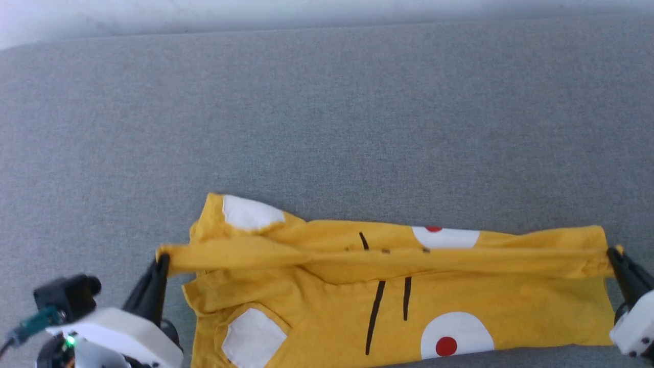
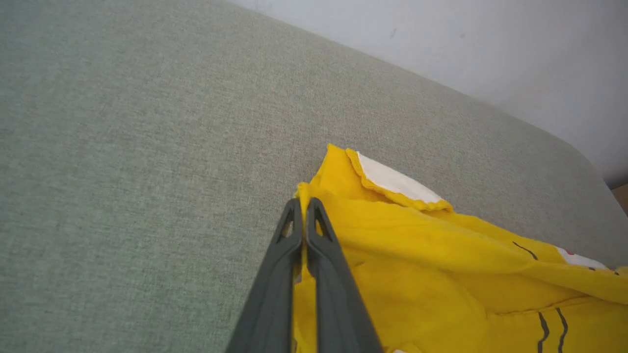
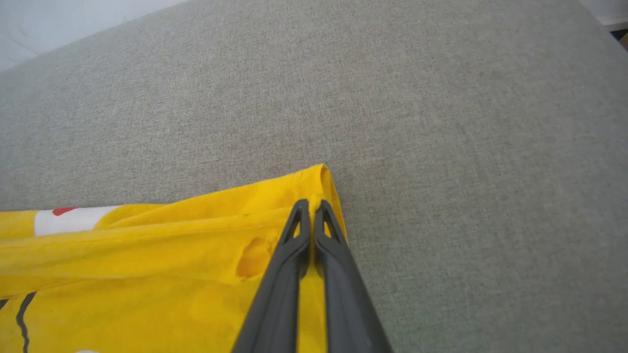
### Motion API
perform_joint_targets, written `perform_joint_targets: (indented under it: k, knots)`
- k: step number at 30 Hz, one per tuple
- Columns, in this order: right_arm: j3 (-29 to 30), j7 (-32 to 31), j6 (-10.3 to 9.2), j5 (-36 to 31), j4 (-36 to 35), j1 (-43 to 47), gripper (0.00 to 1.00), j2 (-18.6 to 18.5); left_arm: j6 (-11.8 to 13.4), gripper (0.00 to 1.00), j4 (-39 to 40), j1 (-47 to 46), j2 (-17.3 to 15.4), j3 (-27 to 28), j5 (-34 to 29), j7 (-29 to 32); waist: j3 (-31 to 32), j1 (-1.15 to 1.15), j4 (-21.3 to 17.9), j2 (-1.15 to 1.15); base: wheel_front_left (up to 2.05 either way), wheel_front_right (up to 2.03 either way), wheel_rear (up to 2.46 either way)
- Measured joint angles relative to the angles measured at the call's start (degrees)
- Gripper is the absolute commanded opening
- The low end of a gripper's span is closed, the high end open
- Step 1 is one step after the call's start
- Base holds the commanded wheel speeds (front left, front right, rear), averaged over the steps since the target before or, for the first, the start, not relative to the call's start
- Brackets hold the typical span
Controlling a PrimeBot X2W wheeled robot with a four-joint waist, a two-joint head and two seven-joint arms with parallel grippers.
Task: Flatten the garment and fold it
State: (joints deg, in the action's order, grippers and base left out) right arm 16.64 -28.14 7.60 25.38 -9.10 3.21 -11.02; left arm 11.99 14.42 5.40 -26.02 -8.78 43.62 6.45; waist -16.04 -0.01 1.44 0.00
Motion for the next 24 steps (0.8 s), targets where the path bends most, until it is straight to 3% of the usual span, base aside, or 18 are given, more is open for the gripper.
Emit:
perform_joint_targets:
  k: [9, 10, 11, 12, 13, 14, 20, 24]
  knots:
    - [-0.2, 0.6, 0.00, -1.5, 0.5, 5.4, 0.00, 2.3, -1.2, 0.00, -5.3, 4.8, 1.3, -2.3, 2.0, 0.1, 2.5, 0.01, 0.1, 0.00, 0.00, 0.00, 0.00]
    - [-0.4, 0.7, 0.00, -1.7, 0.7, 5.5, 0.14, 2.3, -1.4, 0.00, -6.1, 5.0, 1.2, -2.6, 1.9, 0.2, 2.7, 0.01, 0.0, 0.00, 0.00, 0.00, 0.00]
    - [-0.5, 0.9, 0.00, -2.0, 0.9, 5.5, 0.45, 2.4, -1.4, 0.00, -6.8, 5.1, 1.2, -2.9, 1.8, 0.2, 3.0, 0.01, 0.0, 0.00, 0.00, 0.00, 0.00]
    - [-0.6, 1.2, 0.00, -2.5, 1.0, 5.5, 1.00, 2.4, -1.4, 0.38, -7.4, 5.2, 1.1, -3.1, 1.7, 0.3, 3.3, 0.01, -0.1, 0.00, 0.00, 0.00, 0.00]
    - [-0.6, 1.5, 0.00, -2.9, 1.3, 5.5, 1.00, 2.5, -1.4, 0.95, -8.0, 5.1, 1.1, -3.2, 1.7, 0.2, 3.6, 0.01, -0.2, 0.00, 0.00, 0.00, 0.00]
    - [-0.7, 1.6, 0.00, -3.1, 1.6, 5.5, 1.00, 2.5, -1.4, 1.00, -8.3, 5.1, 1.2, -3.4, 1.7, 0.2, 3.9, 0.01, -0.3, 0.00, 0.00, 0.00, 0.00]
    - [-0.3, 1.3, 0.00, -2.0, 1.2, 5.4, 1.00, 3.2, -1.4, 1.00, -7.1, 5.0, 3.3, -1.7, 3.4, -2.1, 5.5, 0.01, -0.5, 0.00, 0.00, 0.00, 0.00]
    - [2.7, 0.5, -0.02, -1.7, -0.5, 5.3, 1.00, 3.2, -1.2, 1.00, -3.5, 4.9, 4.0, 1.8, 3.2, -7.3, 5.9, 0.01, -0.8, 0.00, 0.00, 0.00, 0.00]
